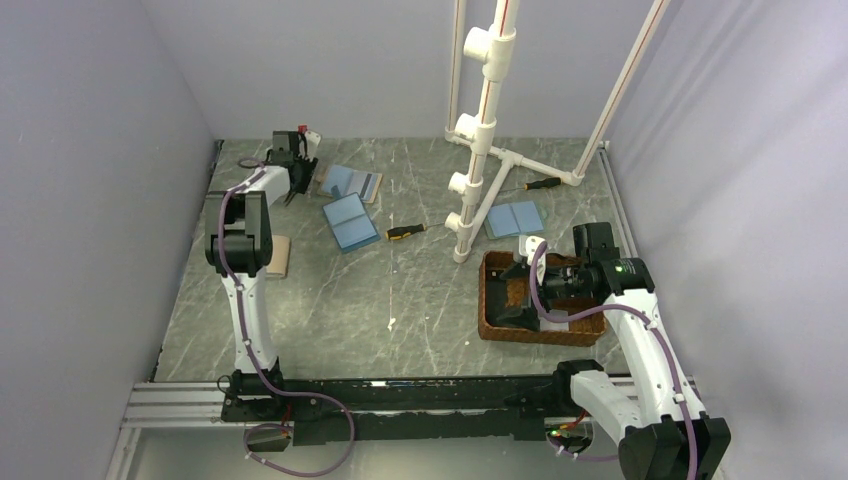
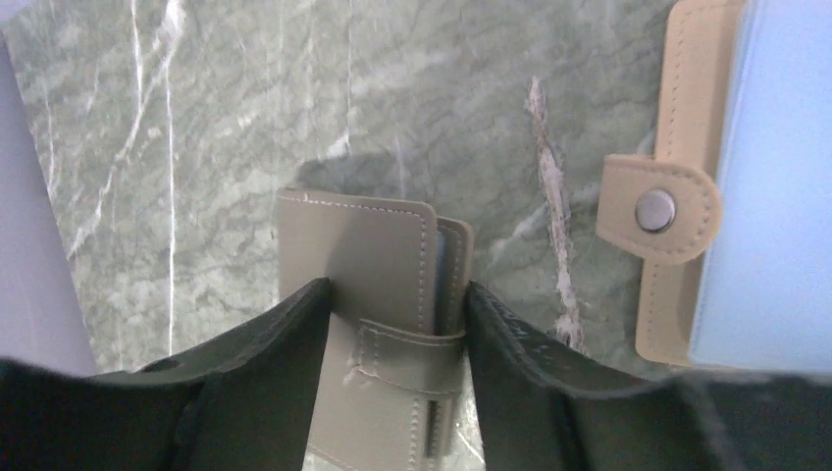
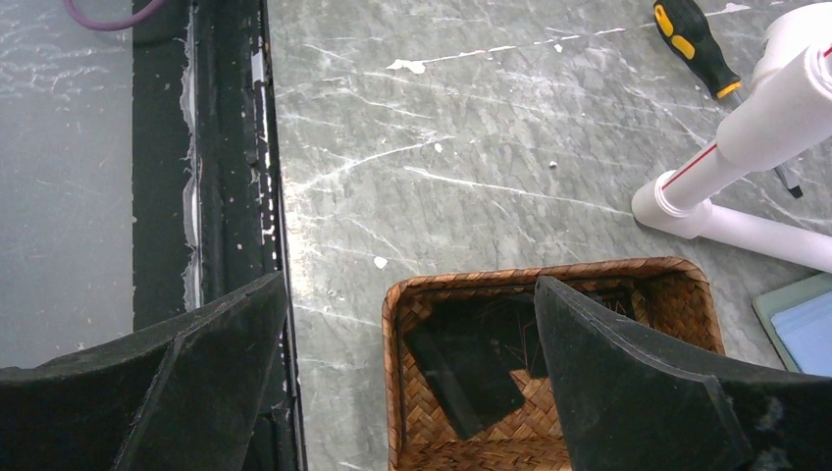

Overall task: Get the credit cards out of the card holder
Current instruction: Pick up the card holder from the center of the board.

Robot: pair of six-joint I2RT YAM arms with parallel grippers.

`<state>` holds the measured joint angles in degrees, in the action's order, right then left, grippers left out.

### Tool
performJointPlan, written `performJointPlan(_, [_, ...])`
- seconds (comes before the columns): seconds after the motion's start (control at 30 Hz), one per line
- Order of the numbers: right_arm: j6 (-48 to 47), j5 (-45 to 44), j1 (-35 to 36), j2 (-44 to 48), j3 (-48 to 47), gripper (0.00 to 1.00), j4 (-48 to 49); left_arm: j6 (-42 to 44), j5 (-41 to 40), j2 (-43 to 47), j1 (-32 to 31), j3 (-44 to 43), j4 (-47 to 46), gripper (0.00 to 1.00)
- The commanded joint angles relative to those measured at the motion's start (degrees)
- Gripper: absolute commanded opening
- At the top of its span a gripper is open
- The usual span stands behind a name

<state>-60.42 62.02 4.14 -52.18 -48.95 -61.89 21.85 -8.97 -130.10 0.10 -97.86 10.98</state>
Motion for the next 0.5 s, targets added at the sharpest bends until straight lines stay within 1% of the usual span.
performJointPlan(0.0, [-1.4,1.5,0.3,0.3,-0.8,0.99,0.1,1.9,-2.8,1.8,0.3,3.9,-1.9,0.49])
performJointPlan(0.07, [-1.4,1.6,0.4,0.3,-0.8,0.99,0.0,1.5,-2.5,2.8,0.3,5.1,-2.4,0.34])
performJointPlan(0.17, [-1.6,1.7,0.4,0.5,-0.8,0.99,-0.2,0.7,-1.0,4.9,0.3,6.4,-2.5,0.21])
performJointPlan(0.3, [-1.8,1.8,0.5,1.0,-0.8,0.99,-0.4,-1.6,0.2,9.5,0.3,7.9,-2.2,0.08])
performJointPlan(0.4, [-2.0,1.9,0.6,1.2,-0.9,0.99,-0.7,-3.3,-0.2,14.3,0.3,10.2,-2.8,0.01])
performJointPlan(0.47, [-2.1,2.0,0.7,1.4,-0.9,0.99,-0.8,-5.0,-0.8,18.3,0.3,12.2,-2.9,0.0])
